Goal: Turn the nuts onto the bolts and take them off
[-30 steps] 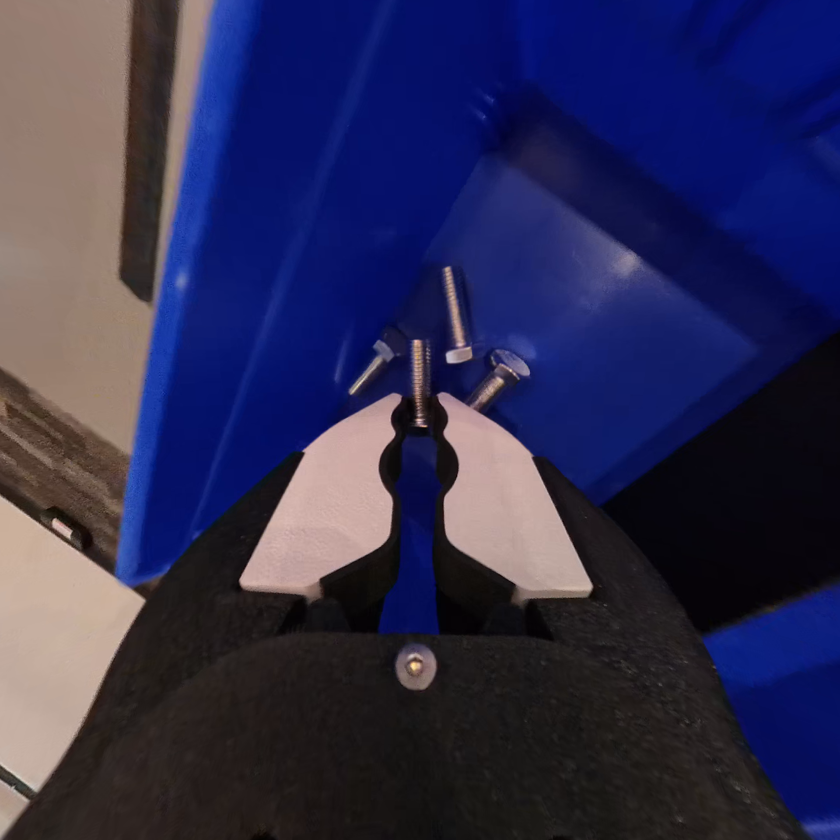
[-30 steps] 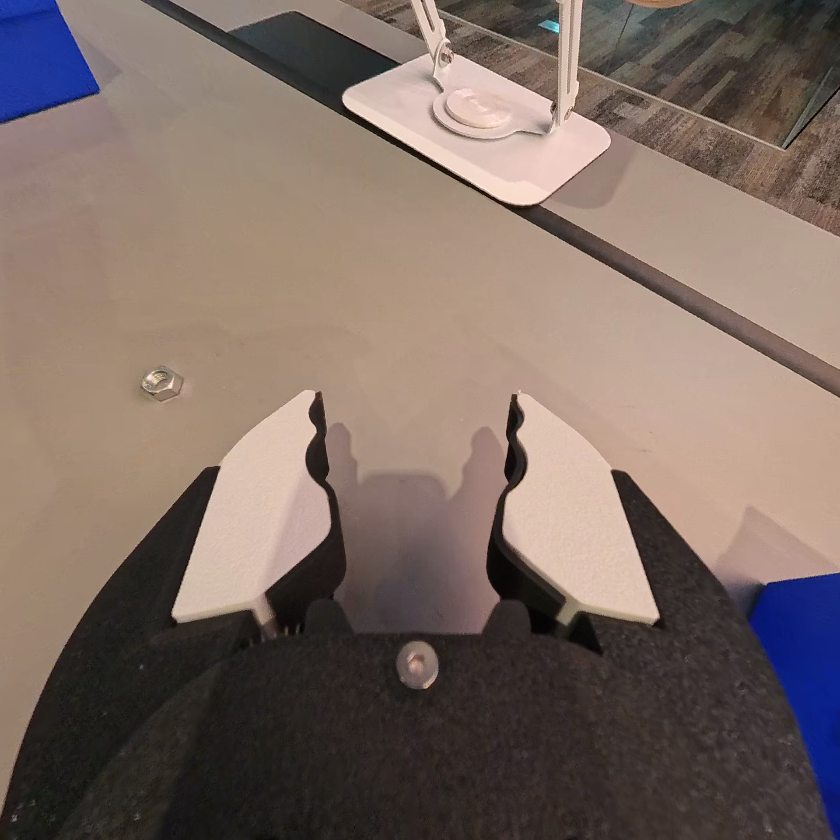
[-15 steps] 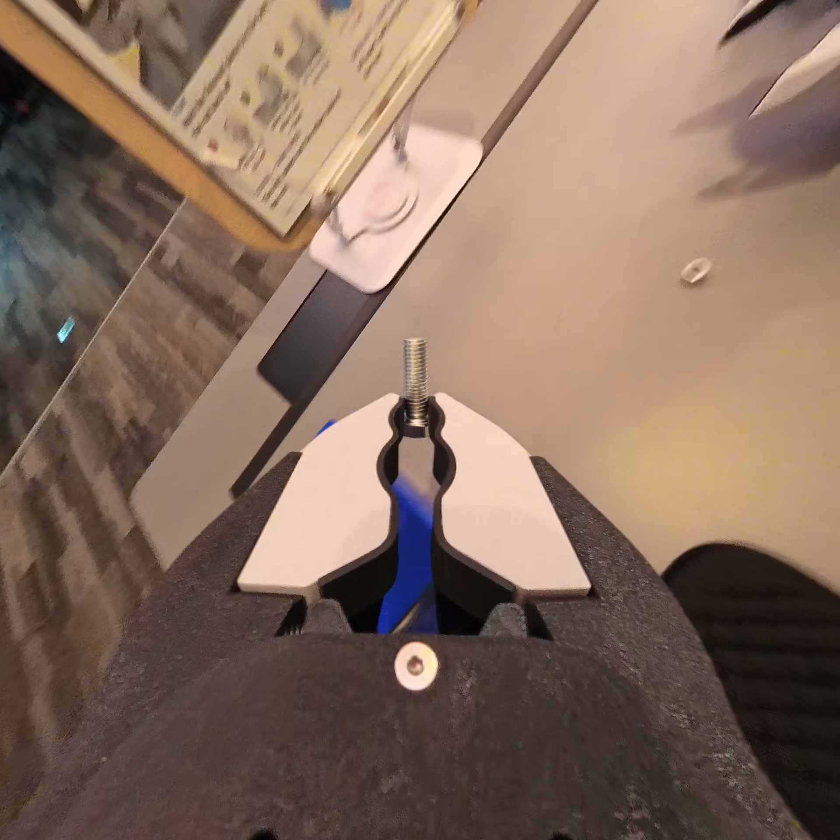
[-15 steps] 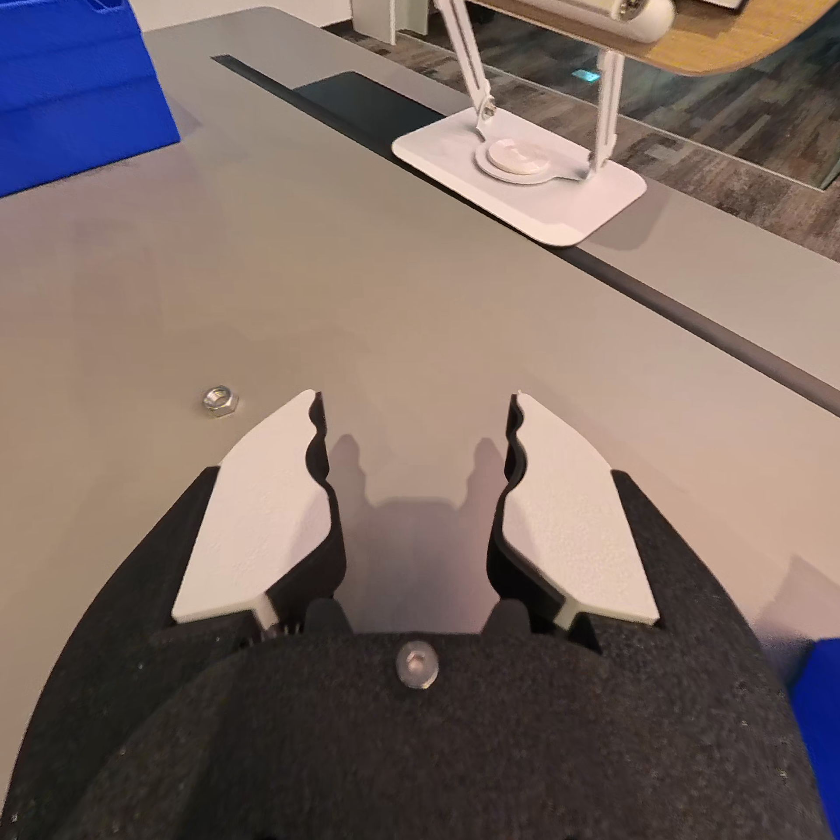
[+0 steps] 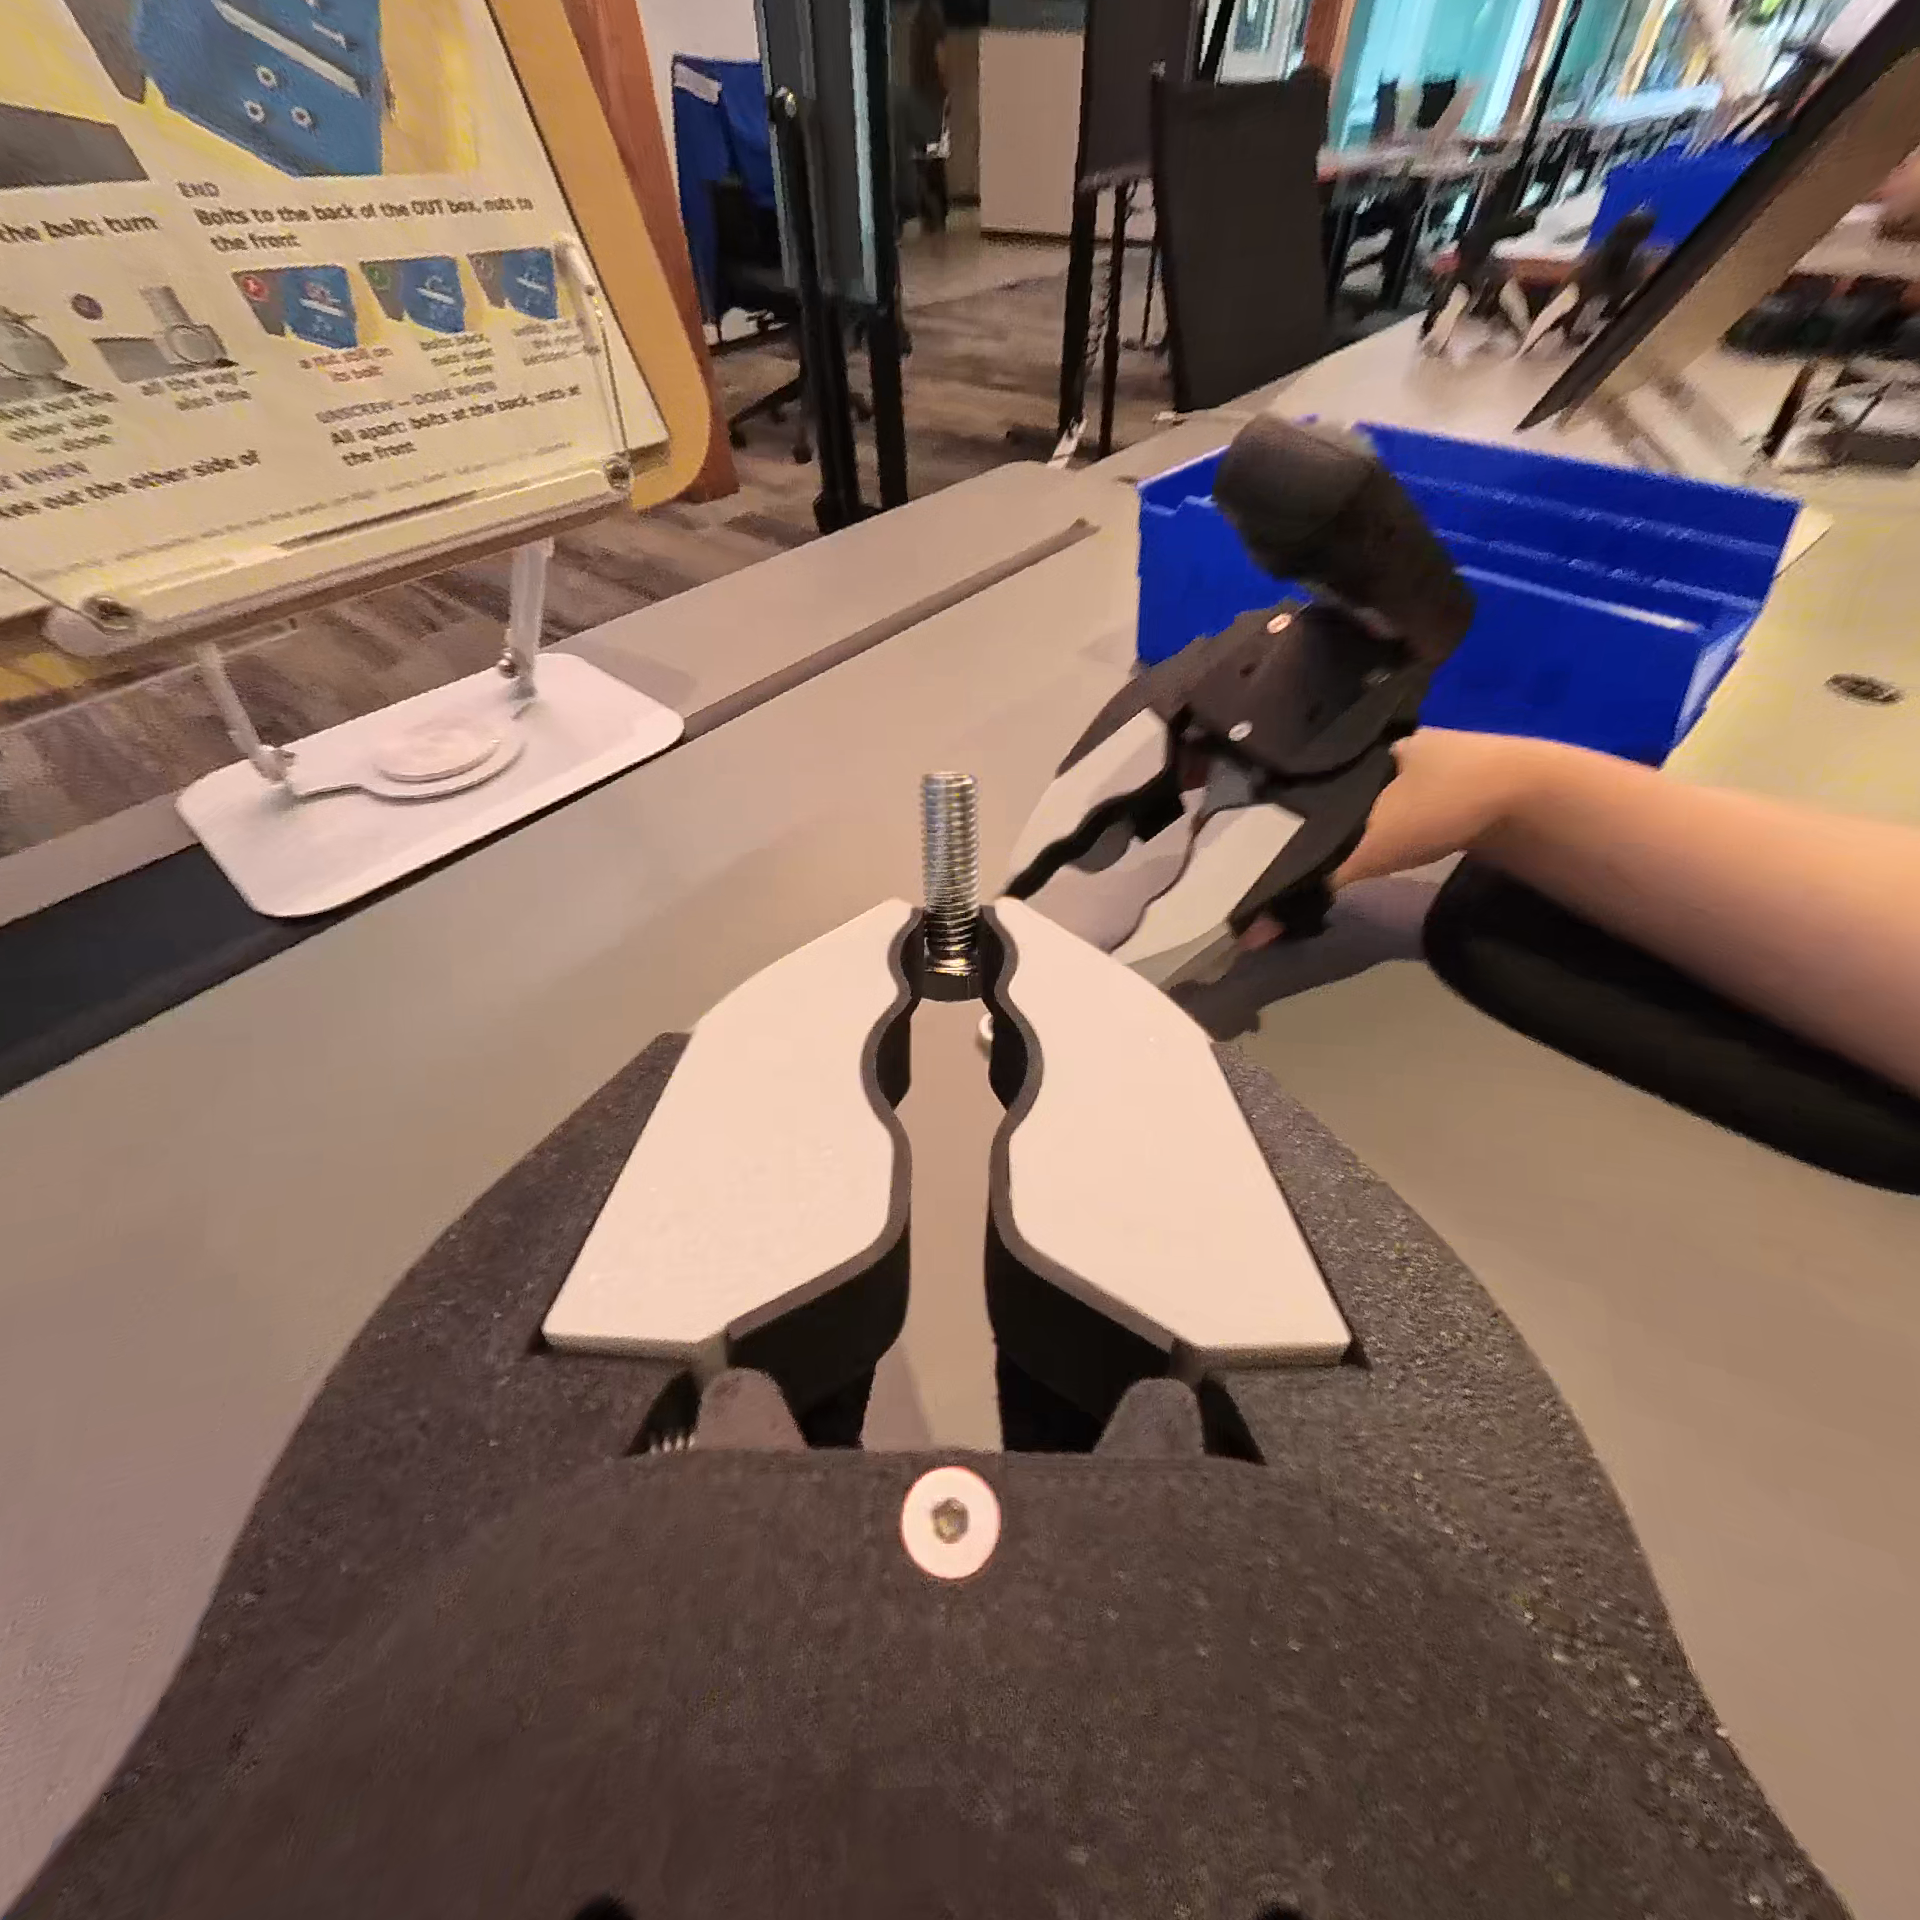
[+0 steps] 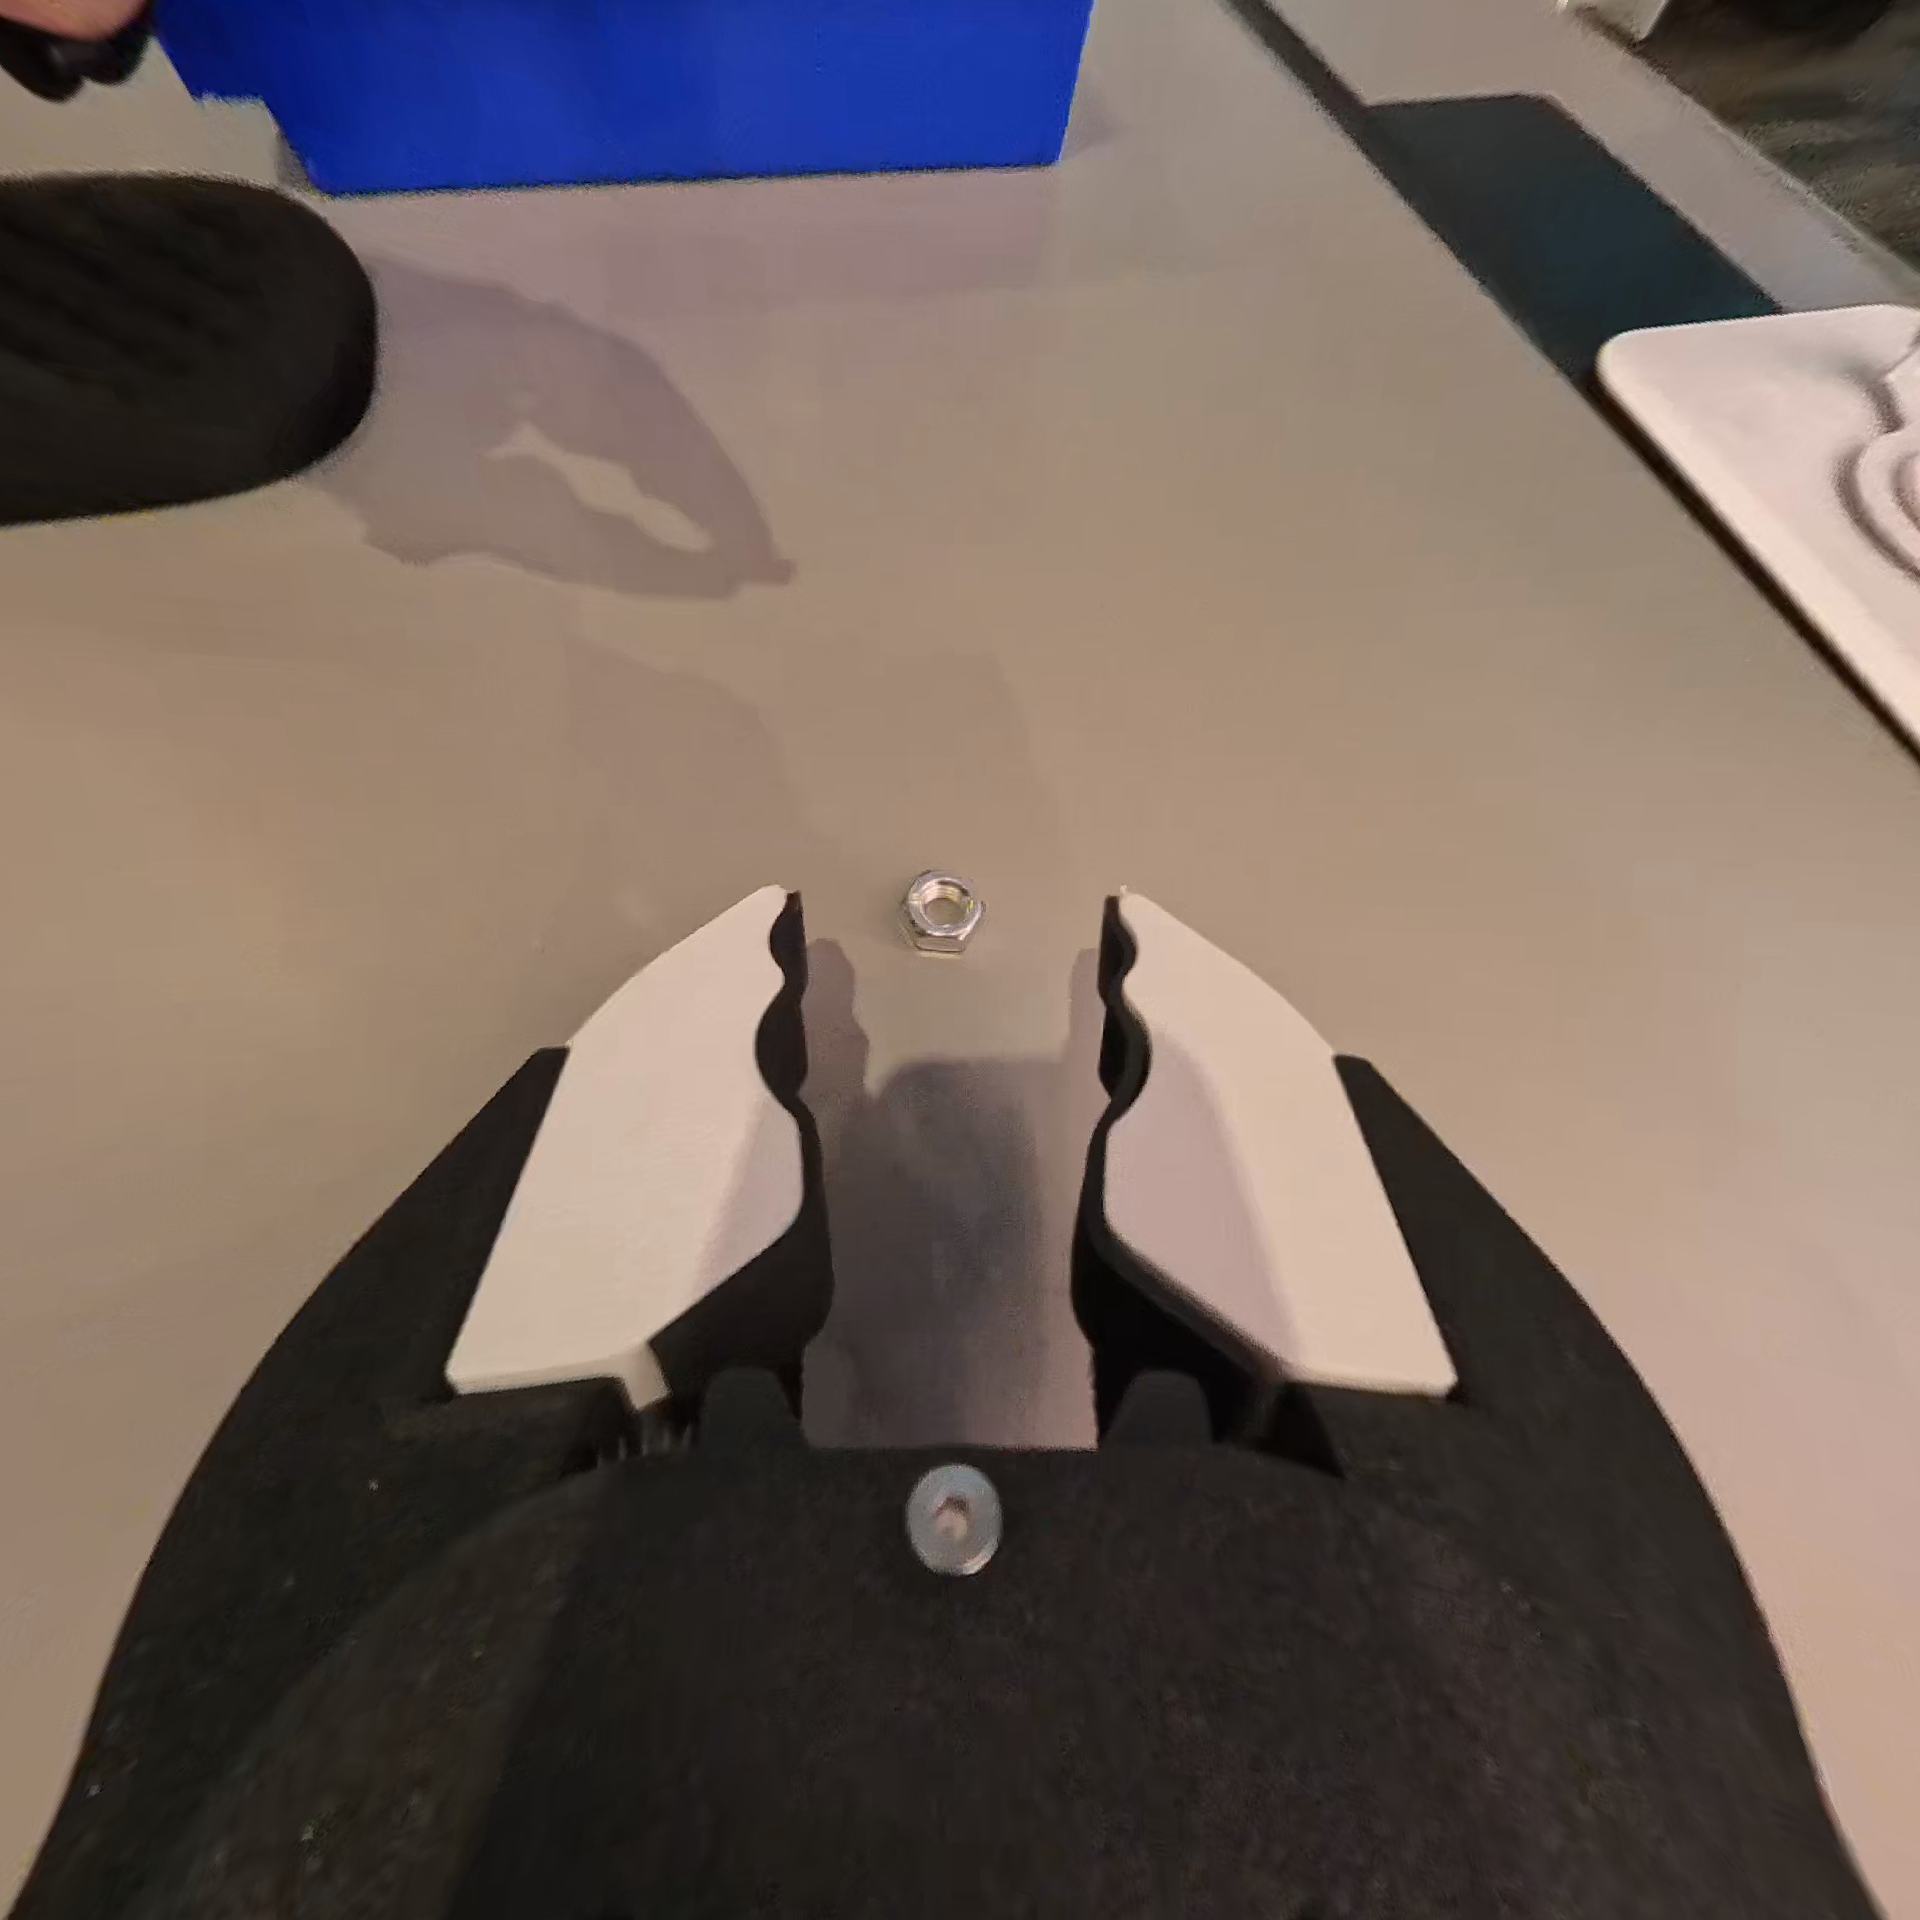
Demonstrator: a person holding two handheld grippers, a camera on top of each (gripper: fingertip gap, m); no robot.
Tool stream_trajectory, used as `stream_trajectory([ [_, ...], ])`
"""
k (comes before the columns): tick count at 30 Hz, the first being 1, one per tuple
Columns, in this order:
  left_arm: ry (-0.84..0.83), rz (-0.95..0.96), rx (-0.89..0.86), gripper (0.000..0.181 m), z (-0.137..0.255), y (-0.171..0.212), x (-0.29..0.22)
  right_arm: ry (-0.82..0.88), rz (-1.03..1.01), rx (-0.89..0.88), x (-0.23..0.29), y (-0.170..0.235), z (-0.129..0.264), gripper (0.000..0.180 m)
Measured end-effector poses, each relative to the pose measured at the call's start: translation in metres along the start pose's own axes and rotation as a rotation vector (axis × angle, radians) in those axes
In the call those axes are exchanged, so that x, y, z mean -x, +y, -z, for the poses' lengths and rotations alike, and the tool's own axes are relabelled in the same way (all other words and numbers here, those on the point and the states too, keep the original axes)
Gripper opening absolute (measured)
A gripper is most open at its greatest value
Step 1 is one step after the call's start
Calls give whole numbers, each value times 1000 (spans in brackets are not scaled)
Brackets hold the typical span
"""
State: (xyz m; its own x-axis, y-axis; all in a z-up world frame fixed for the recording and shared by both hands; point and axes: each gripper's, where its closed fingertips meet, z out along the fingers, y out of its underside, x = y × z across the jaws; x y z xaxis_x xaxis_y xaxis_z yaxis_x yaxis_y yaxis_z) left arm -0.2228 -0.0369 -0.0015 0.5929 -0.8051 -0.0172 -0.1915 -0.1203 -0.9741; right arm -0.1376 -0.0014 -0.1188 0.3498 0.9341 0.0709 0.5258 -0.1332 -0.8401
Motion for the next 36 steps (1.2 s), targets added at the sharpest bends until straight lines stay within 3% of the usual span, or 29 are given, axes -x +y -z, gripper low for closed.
stream_trajectory([
  [6,95,84,-47,9,5,8,-6,-71,95,52,-4,3,-16,39],
  [12,174,102,-27,9,6,16,0,-293,168,94,8,-2,-22,30],
  [20,213,156,-63,9,8,12,10,-279,239,175,-1,16,-27,30],
  [27,224,154,-57,9,8,13,10,-313,213,194,0,20,-31,18],
  [36,276,151,-47,9,-2,10,8,-324,180,183,1,19,-31,17],
])
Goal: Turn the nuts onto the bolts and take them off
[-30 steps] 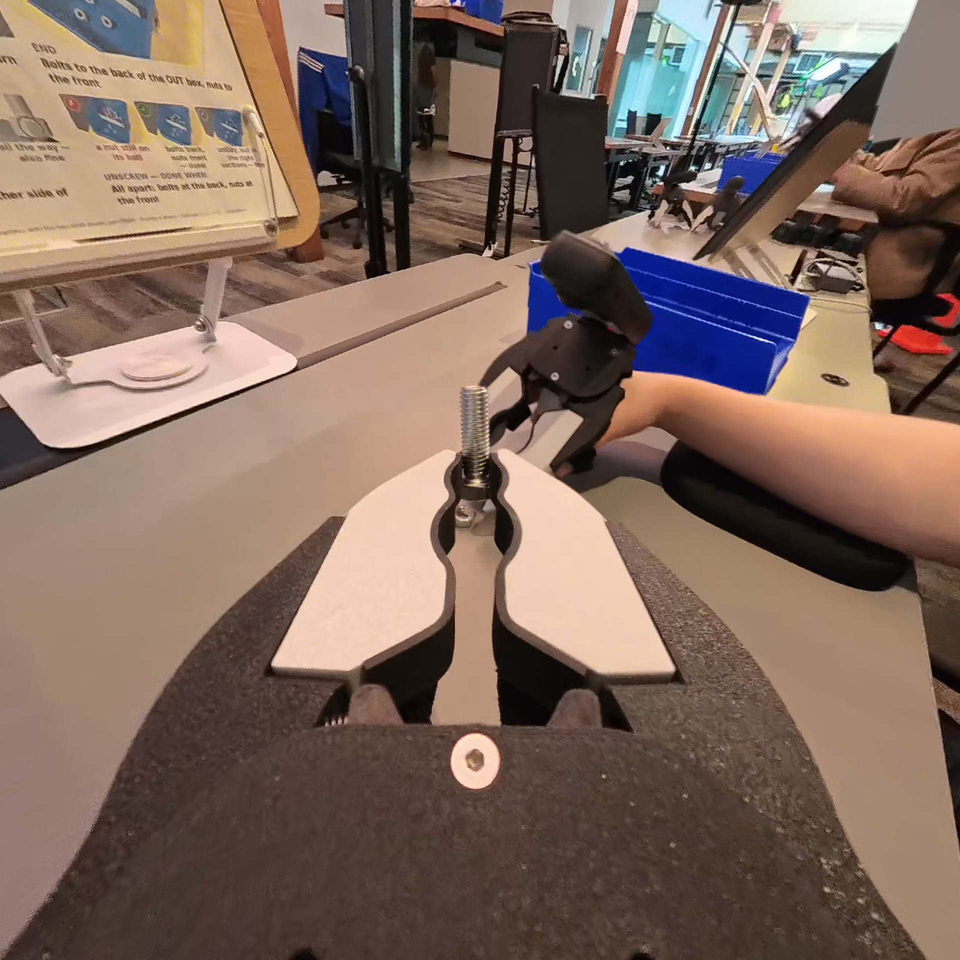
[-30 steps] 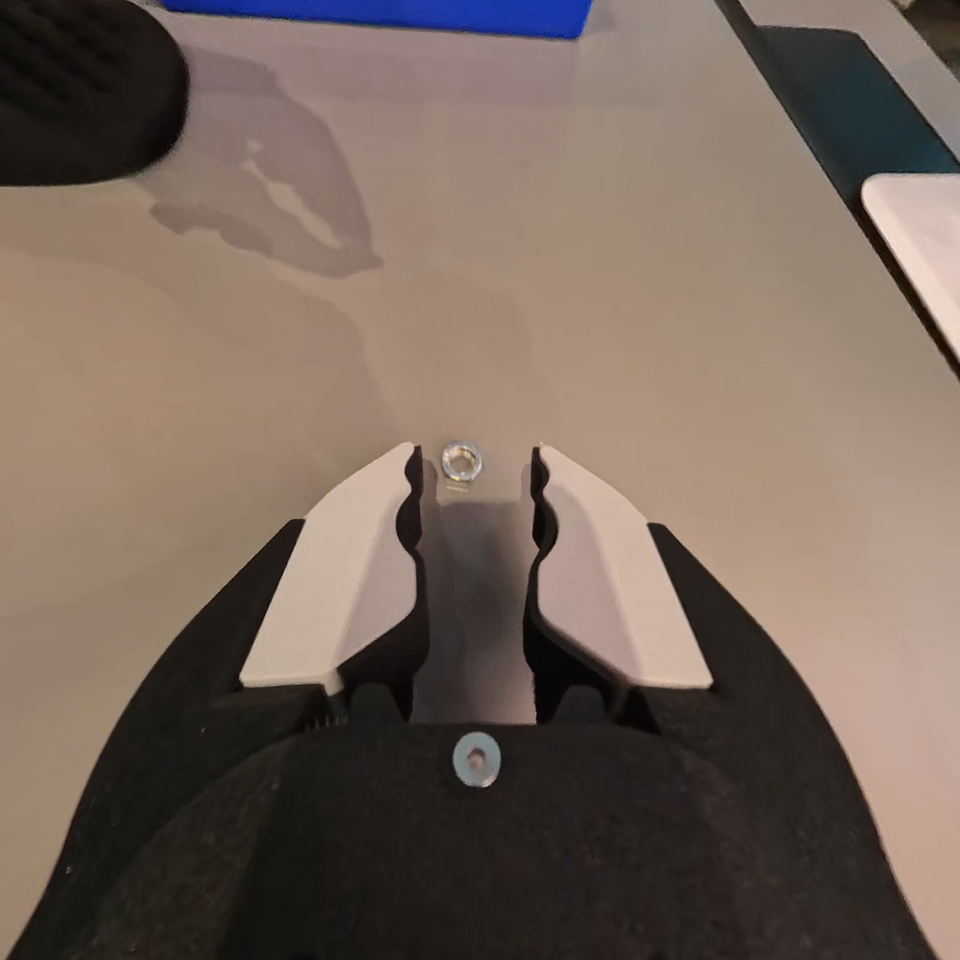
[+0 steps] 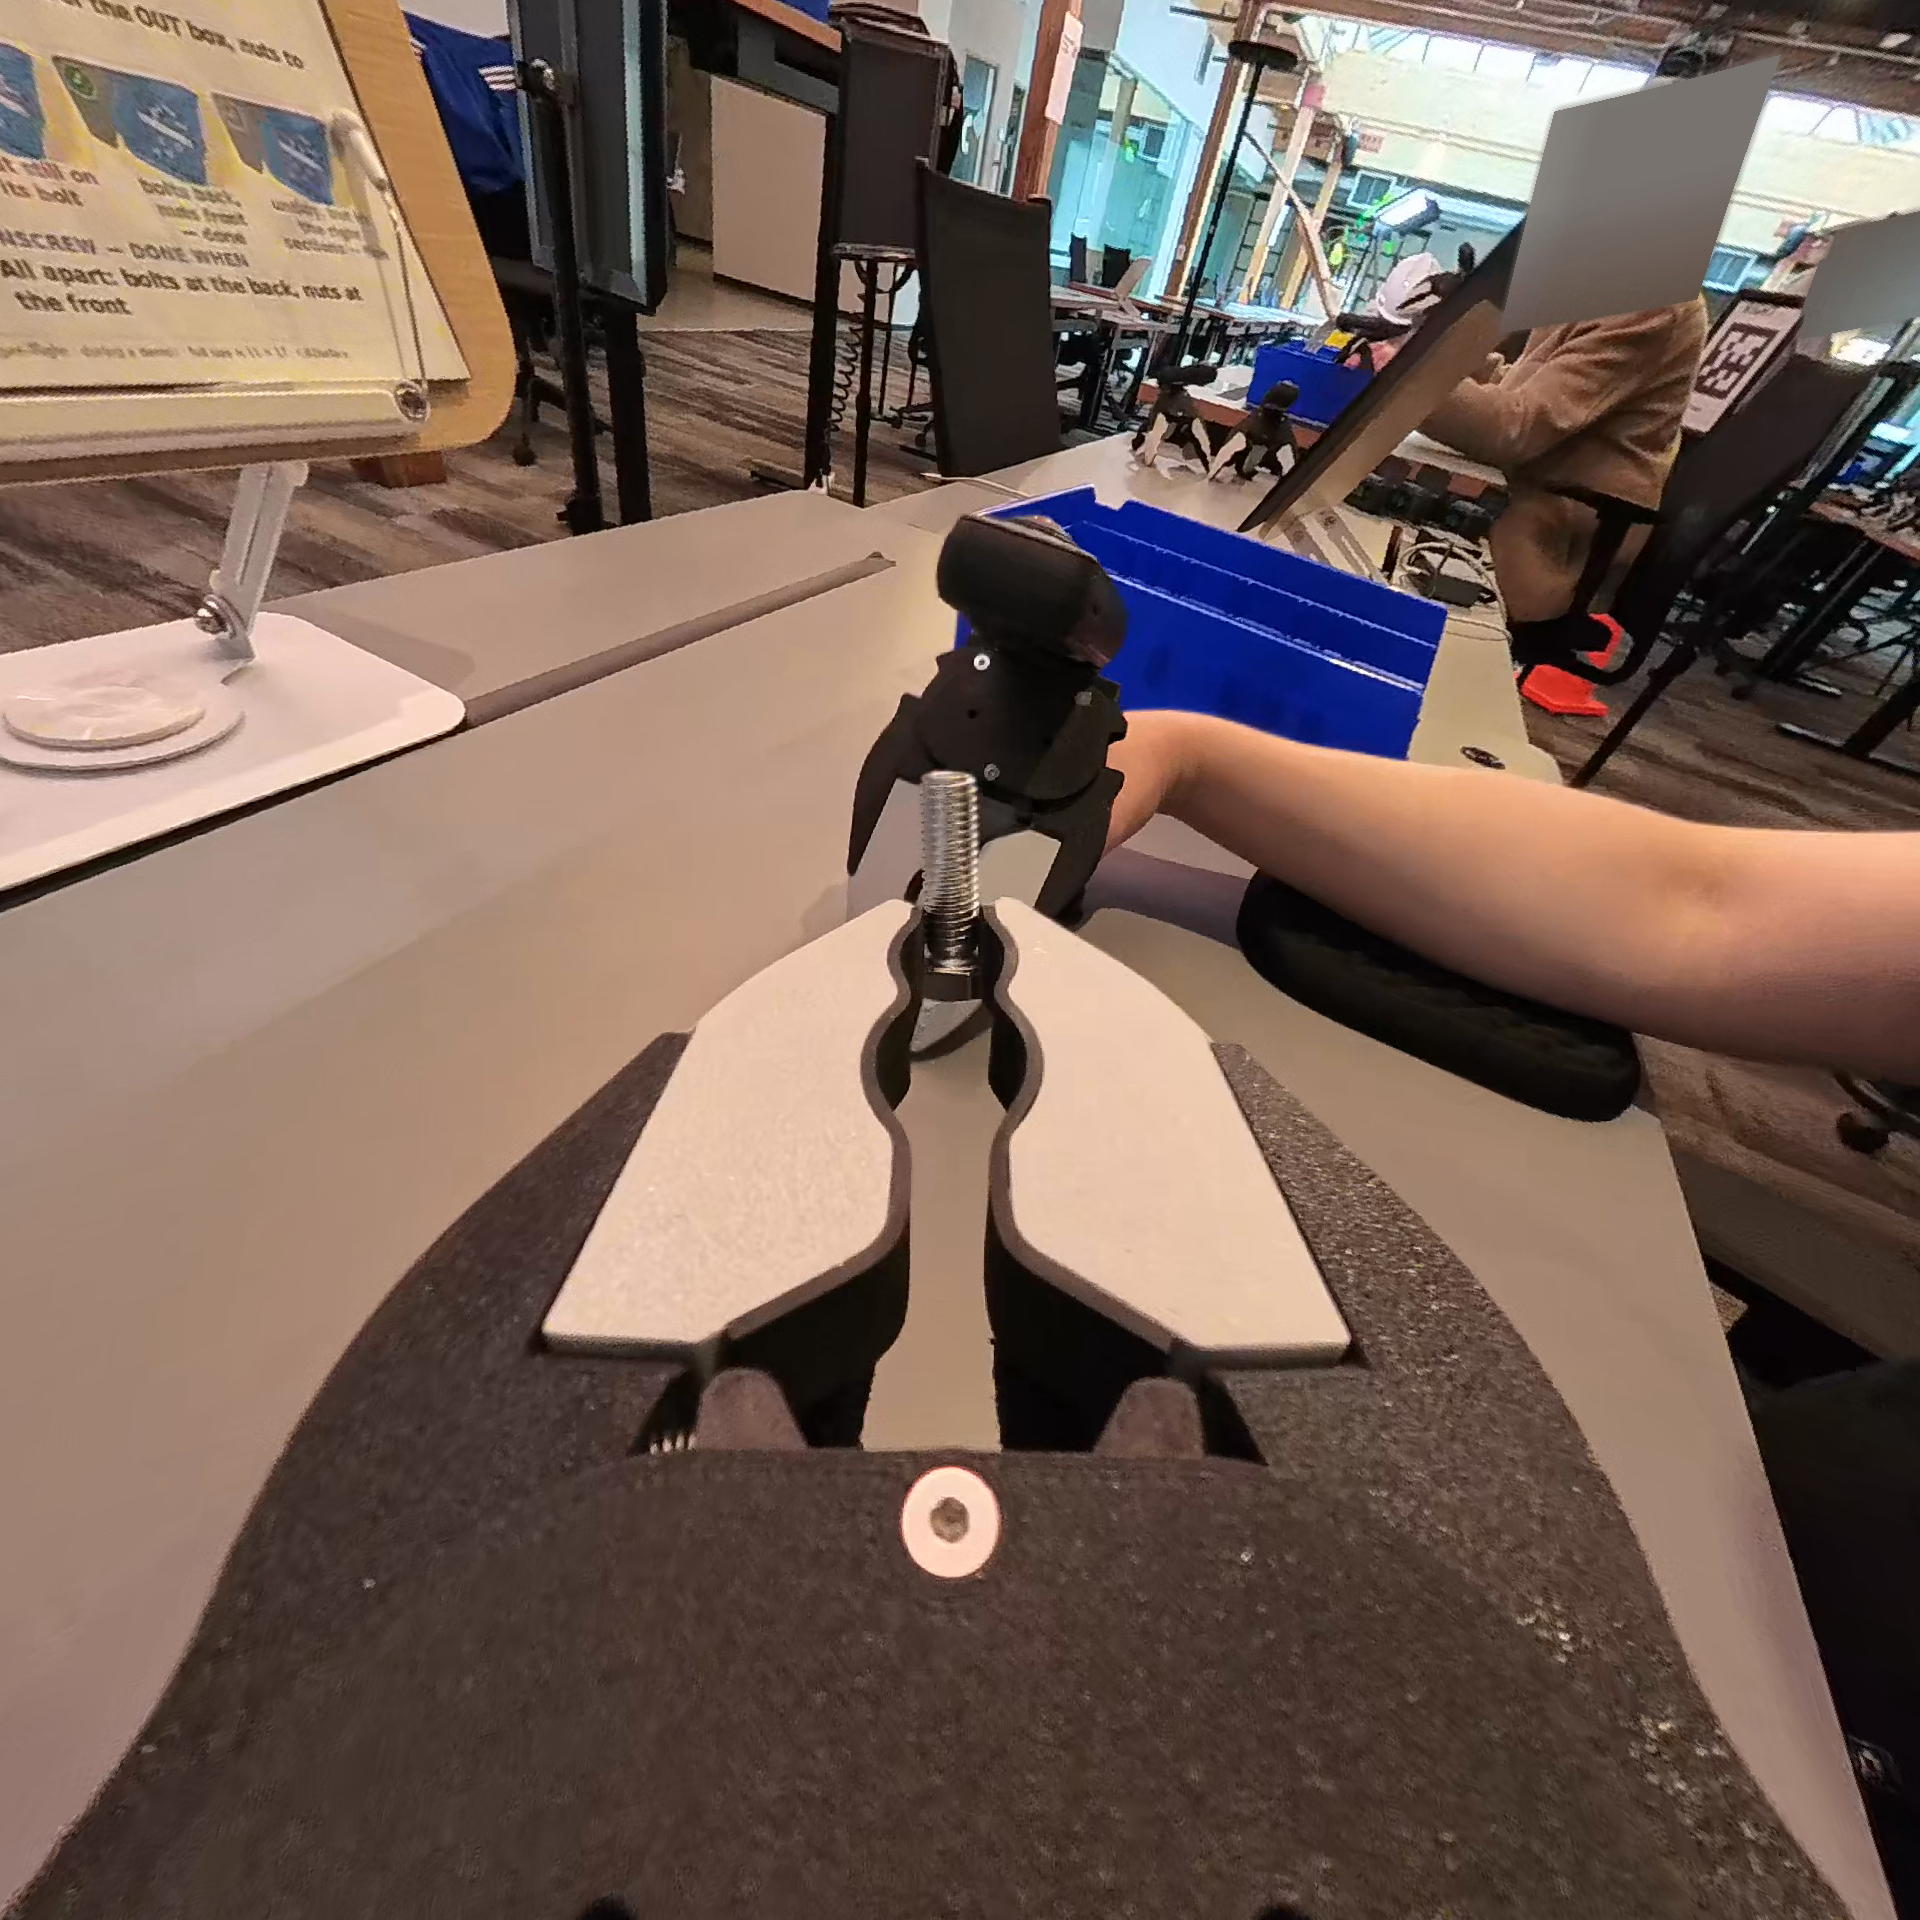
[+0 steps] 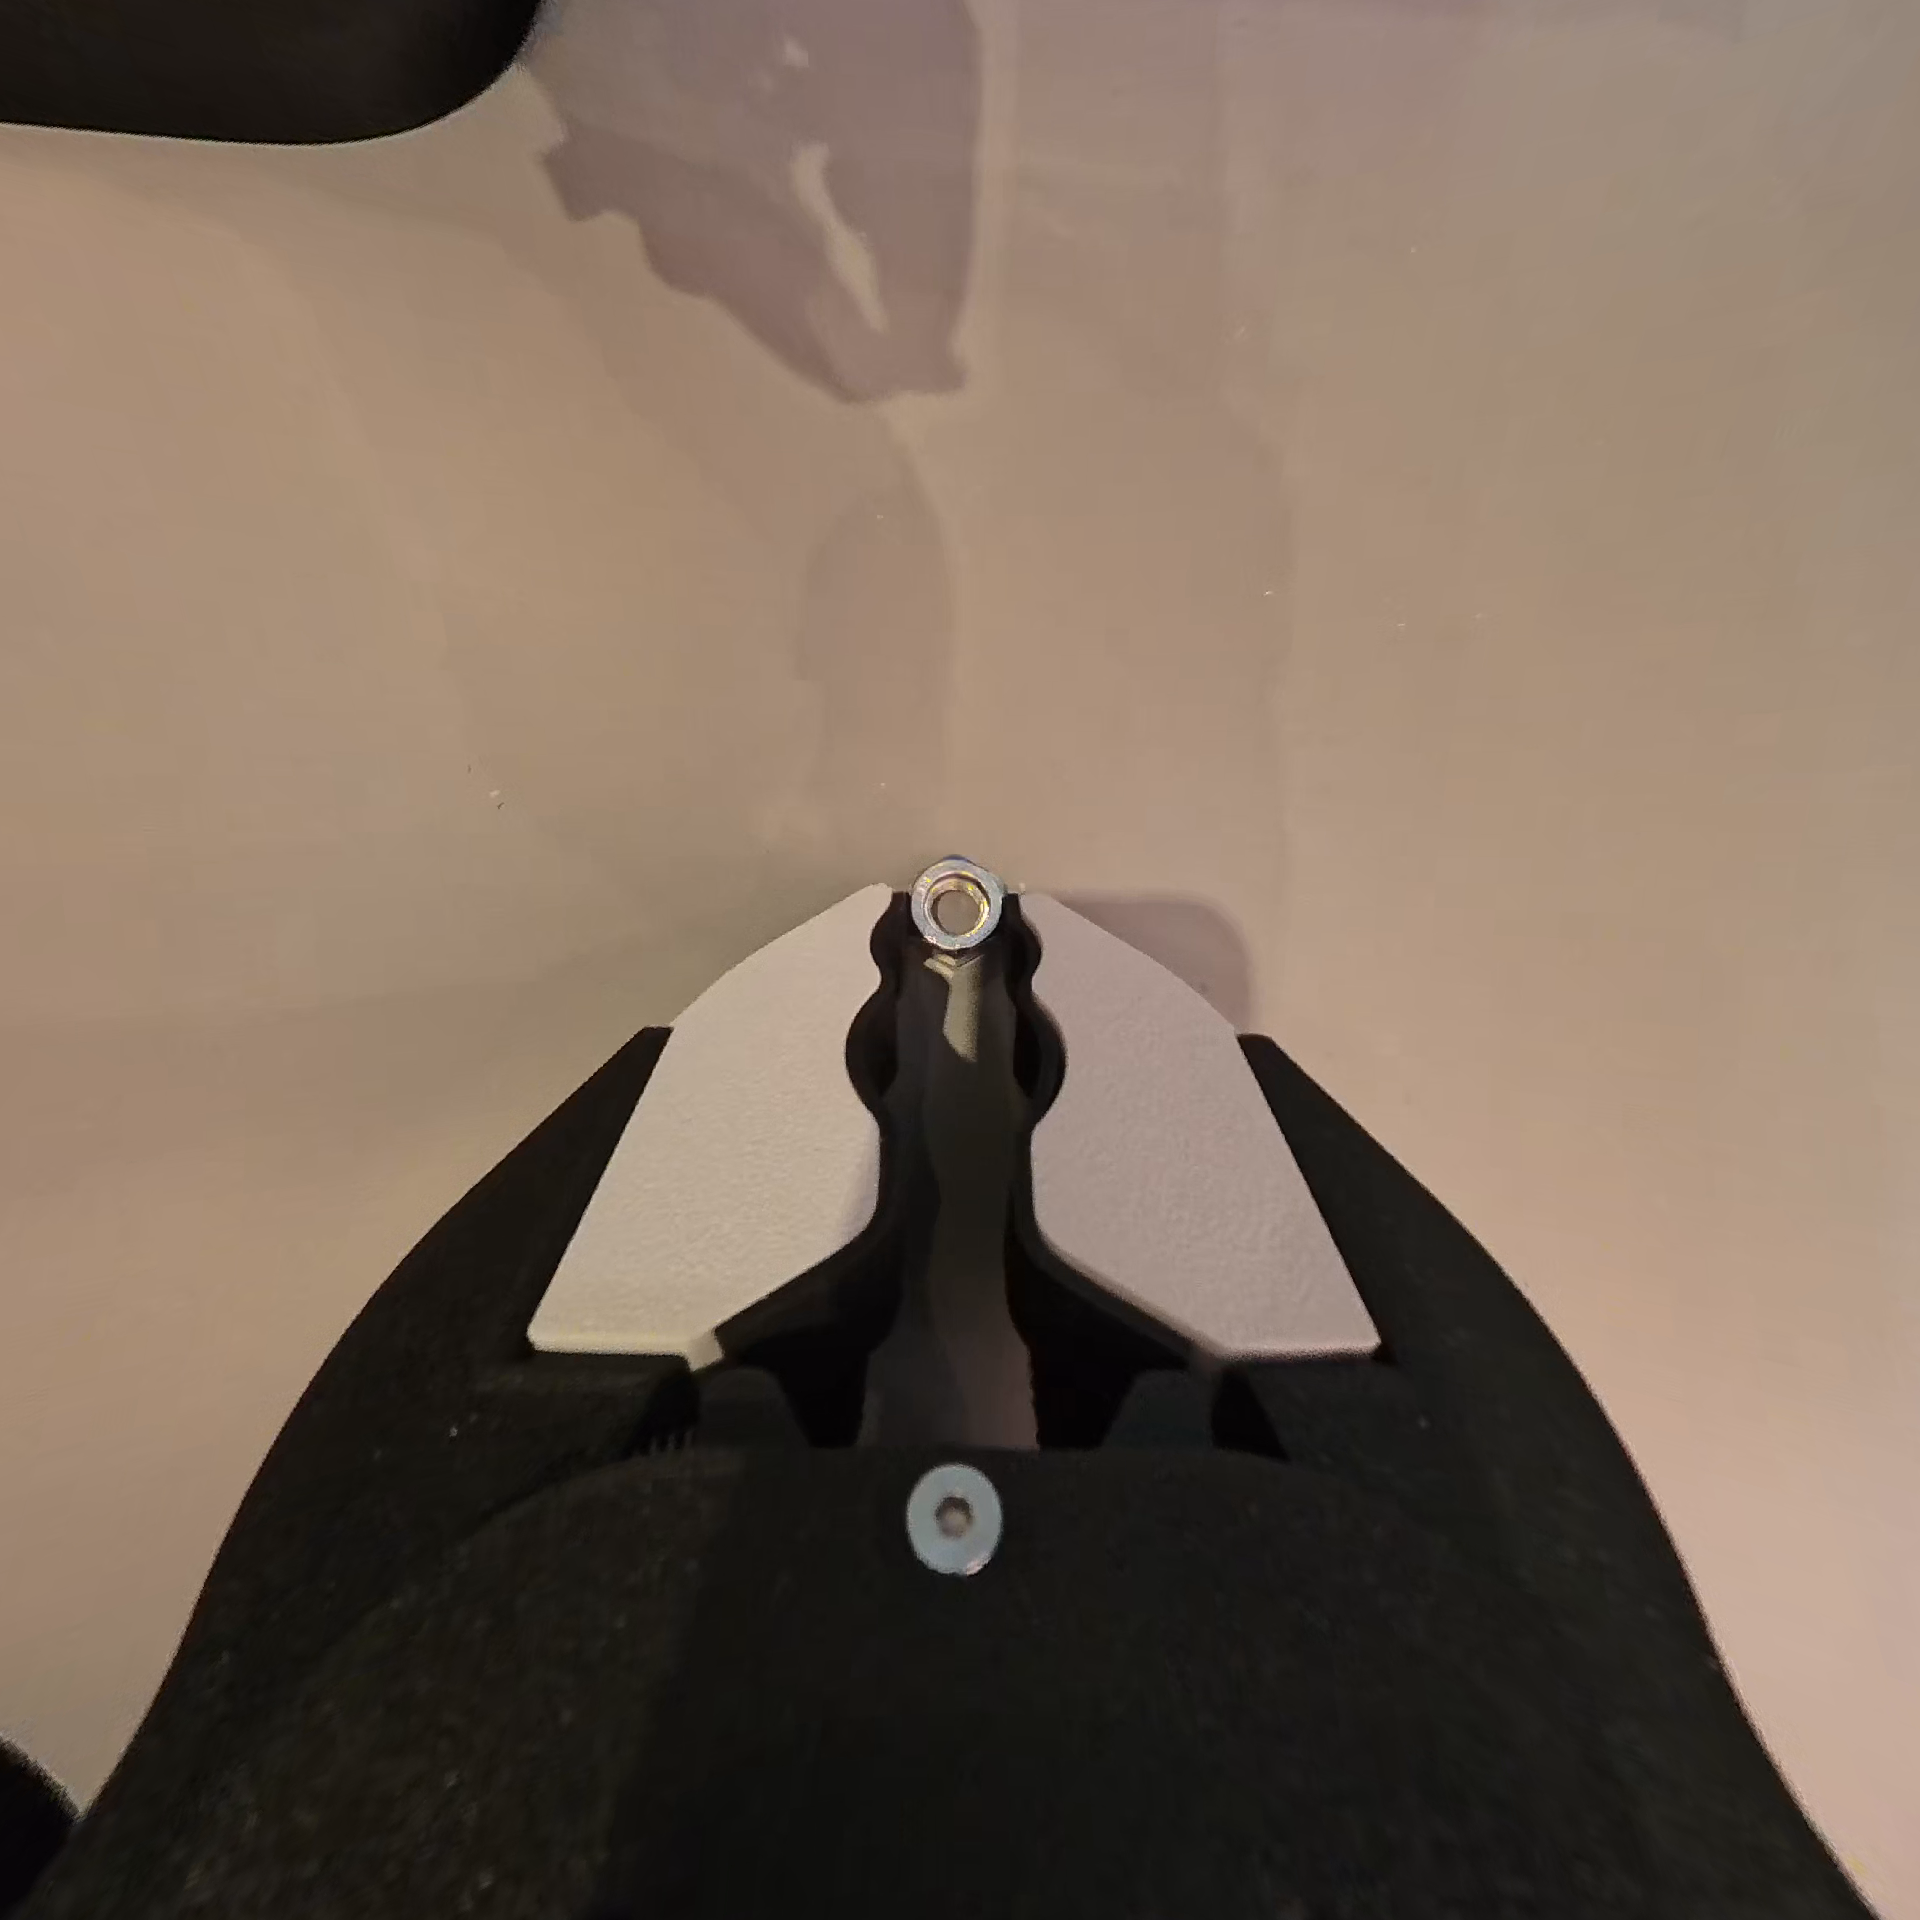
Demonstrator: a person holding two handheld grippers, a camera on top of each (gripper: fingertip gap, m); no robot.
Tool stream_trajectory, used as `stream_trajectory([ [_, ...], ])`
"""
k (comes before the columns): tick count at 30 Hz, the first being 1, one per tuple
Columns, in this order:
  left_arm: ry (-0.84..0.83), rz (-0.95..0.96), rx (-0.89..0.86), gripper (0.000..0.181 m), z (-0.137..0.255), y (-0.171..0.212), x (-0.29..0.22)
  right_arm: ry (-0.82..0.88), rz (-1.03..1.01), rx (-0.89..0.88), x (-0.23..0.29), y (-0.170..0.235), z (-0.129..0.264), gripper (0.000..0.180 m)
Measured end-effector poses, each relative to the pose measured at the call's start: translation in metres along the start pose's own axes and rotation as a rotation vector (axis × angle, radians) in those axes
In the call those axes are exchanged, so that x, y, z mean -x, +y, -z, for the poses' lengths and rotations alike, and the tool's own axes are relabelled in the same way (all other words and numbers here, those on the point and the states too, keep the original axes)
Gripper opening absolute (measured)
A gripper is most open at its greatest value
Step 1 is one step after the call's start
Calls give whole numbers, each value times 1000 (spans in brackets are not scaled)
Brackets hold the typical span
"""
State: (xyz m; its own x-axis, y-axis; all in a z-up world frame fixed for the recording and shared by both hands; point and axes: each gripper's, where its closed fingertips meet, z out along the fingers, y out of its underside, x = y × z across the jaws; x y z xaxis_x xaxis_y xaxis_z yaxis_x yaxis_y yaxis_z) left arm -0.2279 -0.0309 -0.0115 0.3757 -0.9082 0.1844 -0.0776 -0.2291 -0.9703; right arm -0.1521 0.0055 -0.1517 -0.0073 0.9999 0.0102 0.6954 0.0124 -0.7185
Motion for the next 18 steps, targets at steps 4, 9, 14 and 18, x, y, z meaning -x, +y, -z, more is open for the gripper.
stream_trajectory([
  [4,53,11,-4,9,-9,-5,0,-10,-10,-43,4,-8,6,17],
  [9,123,15,-11,9,-24,-25,4,12,-19,-230,4,-45,48,17],
  [14,162,-80,7,9,-42,-60,8,-2,36,-436,12,-103,123,17],
  [18,218,-162,13,9,-57,-80,7,89,81,-437,5,-126,158,17],
])
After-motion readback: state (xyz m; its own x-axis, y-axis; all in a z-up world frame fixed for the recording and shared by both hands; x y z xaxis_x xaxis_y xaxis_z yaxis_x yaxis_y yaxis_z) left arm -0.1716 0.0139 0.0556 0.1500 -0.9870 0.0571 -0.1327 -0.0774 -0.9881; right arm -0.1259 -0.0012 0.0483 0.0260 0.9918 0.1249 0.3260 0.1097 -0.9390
